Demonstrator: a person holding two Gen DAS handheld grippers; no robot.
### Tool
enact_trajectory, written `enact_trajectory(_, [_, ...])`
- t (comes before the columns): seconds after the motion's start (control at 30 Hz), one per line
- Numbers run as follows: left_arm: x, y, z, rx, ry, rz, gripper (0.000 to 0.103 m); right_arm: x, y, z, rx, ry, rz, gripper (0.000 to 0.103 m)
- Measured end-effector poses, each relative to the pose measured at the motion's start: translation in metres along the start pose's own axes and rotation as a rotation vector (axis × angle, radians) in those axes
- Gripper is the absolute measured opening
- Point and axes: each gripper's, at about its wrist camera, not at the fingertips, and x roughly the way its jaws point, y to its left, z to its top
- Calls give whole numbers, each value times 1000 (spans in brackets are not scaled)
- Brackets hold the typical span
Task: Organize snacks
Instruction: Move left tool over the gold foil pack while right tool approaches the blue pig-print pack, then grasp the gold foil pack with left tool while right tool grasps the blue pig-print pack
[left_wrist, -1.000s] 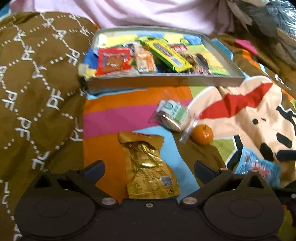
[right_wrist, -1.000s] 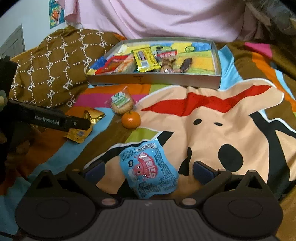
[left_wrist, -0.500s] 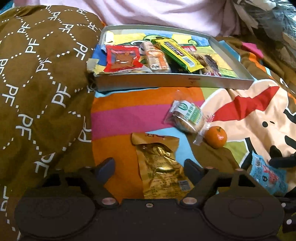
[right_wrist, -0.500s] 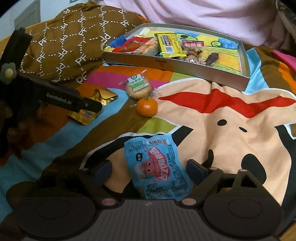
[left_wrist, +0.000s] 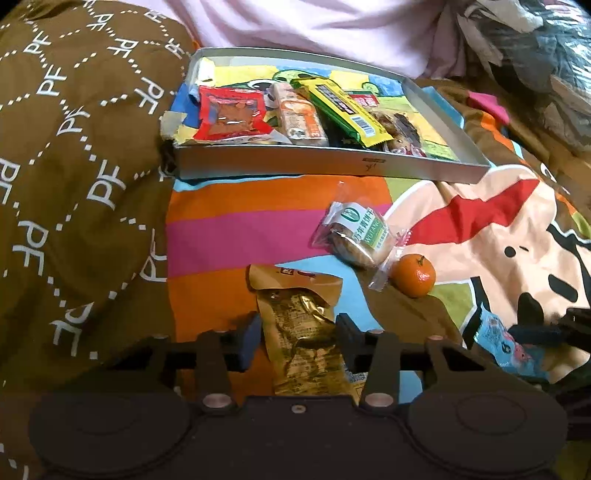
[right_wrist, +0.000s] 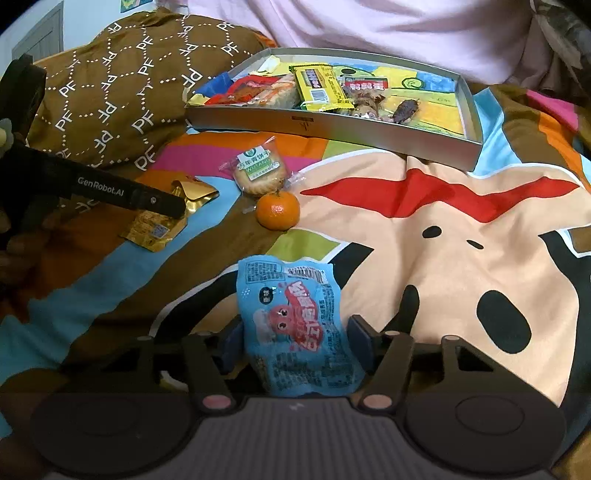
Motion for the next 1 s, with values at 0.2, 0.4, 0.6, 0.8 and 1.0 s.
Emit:
enact_trajectory(0.2, [3,-8,0,48,17,-1,68,12,0,13,28,-5,7,63])
enact_trajectory(0.4, [5,-11,0,66,23,33,68,19,14,27,-2,-29,41,62])
enact_trajectory(0.6, [9,-15,1,83,26,60,72,18,14,23,11,-44,51,66])
enact_trajectory(0.8, [16,-26,2,136,24,122,68,18,10,18,40,-22,40,76])
enact_trajectory(1.0, [17,-31,2,138,26,148,61,23,24,18,-41,11,-11,76])
